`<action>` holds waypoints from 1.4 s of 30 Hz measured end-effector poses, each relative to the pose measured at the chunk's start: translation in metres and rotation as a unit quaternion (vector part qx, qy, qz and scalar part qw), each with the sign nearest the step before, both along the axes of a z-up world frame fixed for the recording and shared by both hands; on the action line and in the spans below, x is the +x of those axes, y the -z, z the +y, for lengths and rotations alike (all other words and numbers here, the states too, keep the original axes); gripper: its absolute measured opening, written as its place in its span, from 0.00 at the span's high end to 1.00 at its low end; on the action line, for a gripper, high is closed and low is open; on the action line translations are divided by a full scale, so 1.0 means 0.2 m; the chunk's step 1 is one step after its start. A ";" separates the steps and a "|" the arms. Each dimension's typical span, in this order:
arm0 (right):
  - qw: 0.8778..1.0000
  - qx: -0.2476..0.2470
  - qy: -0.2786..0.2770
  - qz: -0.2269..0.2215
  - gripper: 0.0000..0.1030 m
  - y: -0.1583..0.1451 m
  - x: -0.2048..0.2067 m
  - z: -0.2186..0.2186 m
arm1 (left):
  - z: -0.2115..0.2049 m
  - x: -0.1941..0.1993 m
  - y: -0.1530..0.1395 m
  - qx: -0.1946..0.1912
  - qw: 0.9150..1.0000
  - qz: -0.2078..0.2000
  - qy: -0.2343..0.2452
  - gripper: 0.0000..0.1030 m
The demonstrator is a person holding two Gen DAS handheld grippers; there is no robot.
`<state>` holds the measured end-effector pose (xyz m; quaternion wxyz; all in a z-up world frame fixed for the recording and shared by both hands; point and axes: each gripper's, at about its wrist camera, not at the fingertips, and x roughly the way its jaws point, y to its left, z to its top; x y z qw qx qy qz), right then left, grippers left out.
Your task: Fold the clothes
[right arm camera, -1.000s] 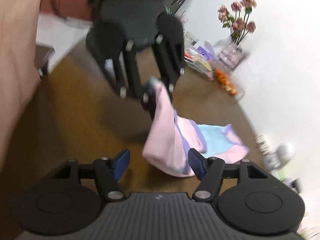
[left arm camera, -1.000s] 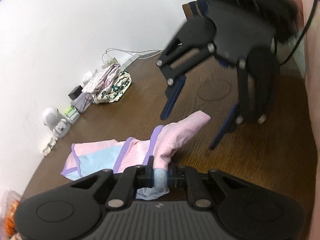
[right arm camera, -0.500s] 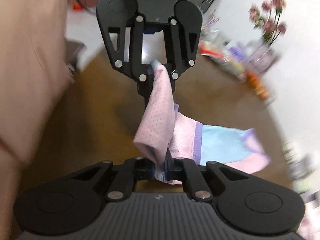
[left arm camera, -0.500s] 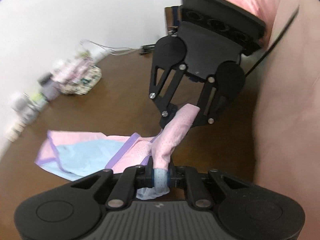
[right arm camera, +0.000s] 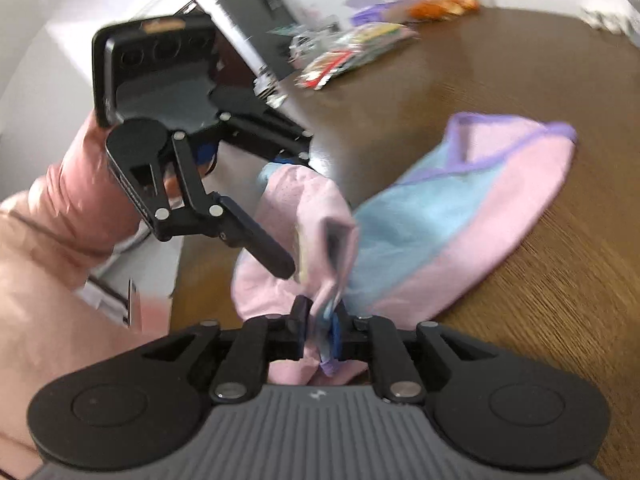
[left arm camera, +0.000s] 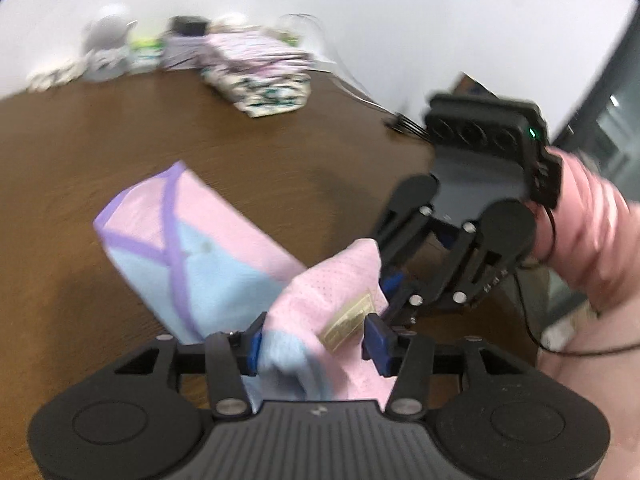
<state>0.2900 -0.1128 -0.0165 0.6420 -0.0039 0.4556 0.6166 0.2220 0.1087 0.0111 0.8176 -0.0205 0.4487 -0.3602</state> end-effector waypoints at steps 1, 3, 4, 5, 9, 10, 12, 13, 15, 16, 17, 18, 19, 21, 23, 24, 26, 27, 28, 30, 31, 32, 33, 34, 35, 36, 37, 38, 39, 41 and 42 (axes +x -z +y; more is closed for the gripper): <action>1.000 0.004 0.007 0.008 0.89 0.03 0.01 -0.02 | 0.03 0.00 0.01 -0.009 1.000 0.003 -0.008 0.53; 0.999 0.014 0.020 0.023 0.88 0.07 0.03 -0.05 | 0.08 0.03 0.04 -0.028 0.999 0.009 -0.022 0.50; 0.999 0.020 0.026 0.030 0.87 0.09 0.03 -0.06 | 0.12 0.02 0.05 -0.038 0.999 0.011 -0.029 0.49; 0.999 0.024 0.032 0.036 0.85 0.10 0.02 -0.08 | 0.14 0.01 0.06 -0.045 0.998 0.012 -0.034 0.48; 0.997 0.037 0.044 0.052 0.85 0.12 -0.01 -0.14 | 0.21 -0.03 0.07 -0.063 0.996 0.010 -0.058 0.40; 0.997 0.038 0.047 0.054 0.85 0.12 -0.02 -0.16 | 0.23 -0.04 0.07 -0.066 0.996 0.009 -0.065 0.38; 0.996 0.041 0.052 0.057 0.84 0.12 -0.03 -0.18 | 0.25 -0.04 0.06 -0.068 0.994 0.000 -0.081 0.37; 0.996 0.043 0.054 0.057 0.83 0.12 -0.03 -0.19 | 0.26 -0.04 0.06 -0.062 0.994 -0.008 -0.089 0.35; 0.996 0.045 0.059 0.052 0.78 0.11 -0.06 -0.21 | 0.25 -0.05 0.03 -0.041 0.993 -0.036 -0.104 0.35; 0.996 0.046 0.062 0.049 0.75 0.10 -0.07 -0.22 | 0.24 -0.07 0.01 -0.032 0.992 -0.053 -0.108 0.35; 0.996 0.047 0.067 0.043 0.65 0.09 -0.08 -0.22 | 0.24 -0.10 -0.01 -0.029 0.991 -0.069 -0.108 0.35; 0.996 0.046 0.075 0.032 0.50 0.07 -0.09 -0.22 | 0.23 -0.12 -0.03 -0.026 0.990 -0.085 -0.109 0.34; 0.995 0.045 0.085 0.018 0.45 0.06 -0.10 -0.23 | 0.22 -0.15 -0.05 -0.021 0.989 -0.101 -0.108 0.34; 0.994 0.046 0.101 -0.003 0.43 0.02 -0.11 -0.26 | 0.19 -0.19 -0.09 -0.003 0.985 -0.134 -0.109 0.35; 0.989 0.053 0.138 -0.030 0.43 -0.03 -0.11 -0.29 | 0.15 -0.24 -0.13 0.017 0.980 -0.165 -0.107 0.38; 0.984 0.057 0.160 -0.046 0.44 -0.06 -0.12 -0.31 | 0.13 -0.27 -0.14 0.024 0.979 -0.178 -0.099 0.44; 0.973 0.062 0.197 -0.104 0.56 -0.12 -0.16 -0.30 | 0.06 -0.32 -0.14 0.052 0.976 -0.196 -0.081 0.59; 0.968 0.063 0.199 -0.138 0.69 -0.15 -0.20 -0.27 | 0.02 -0.33 -0.13 0.068 0.975 -0.199 -0.070 0.64; 0.964 0.057 0.196 -0.170 0.76 -0.17 -0.25 -0.22 | -0.01 -0.34 -0.11 0.079 0.976 -0.195 -0.061 0.72; 0.953 0.033 0.192 -0.230 0.86 -0.18 -0.33 -0.12 | -0.05 -0.34 -0.07 0.094 0.977 -0.188 -0.047 0.83; 0.948 0.019 0.185 -0.260 0.86 -0.17 -0.37 -0.06 | -0.07 -0.35 -0.05 0.100 0.977 -0.185 -0.041 0.83; 0.945 0.005 0.178 -0.275 0.86 -0.15 -0.38 -0.01 | -0.09 -0.35 -0.03 0.105 0.977 -0.182 -0.038 0.83; 0.946 -0.007 0.176 -0.273 0.86 -0.13 -0.39 0.02 | -0.10 -0.35 -0.01 0.108 0.977 -0.181 -0.042 0.83; 0.947 -0.019 0.174 -0.271 0.86 -0.10 -0.39 0.05 | -0.11 -0.35 0.01 0.111 0.976 -0.179 -0.045 0.83; 0.947 -0.031 0.172 -0.268 0.86 -0.08 -0.39 0.08 | -0.11 -0.34 0.03 0.112 0.976 -0.178 -0.049 0.83; 0.947 -0.048 0.178 -0.264 0.86 -0.04 -0.38 0.10 | -0.11 -0.34 0.05 0.109 0.977 -0.175 -0.054 0.83; 0.947 -0.060 0.182 -0.258 0.86 0.00 -0.37 0.10 | -0.10 -0.33 0.07 0.106 0.978 -0.172 -0.058 0.83; 0.948 -0.066 0.185 -0.250 0.87 0.02 -0.37 0.10 | -0.10 -0.33 0.09 0.103 0.978 -0.170 -0.062 0.83; 0.949 -0.057 0.191 -0.243 0.87 0.04 -0.37 0.08 | -0.09 -0.33 0.10 0.098 0.978 -0.169 -0.066 0.83; 0.950 -0.052 0.199 -0.233 0.86 0.05 -0.37 0.06 | -0.08 -0.34 0.10 0.093 0.978 -0.171 -0.072 0.83; 0.950 -0.047 0.205 -0.229 0.86 0.03 -0.38 0.05 | -0.08 -0.35 0.09 0.090 0.977 -0.175 -0.077 0.81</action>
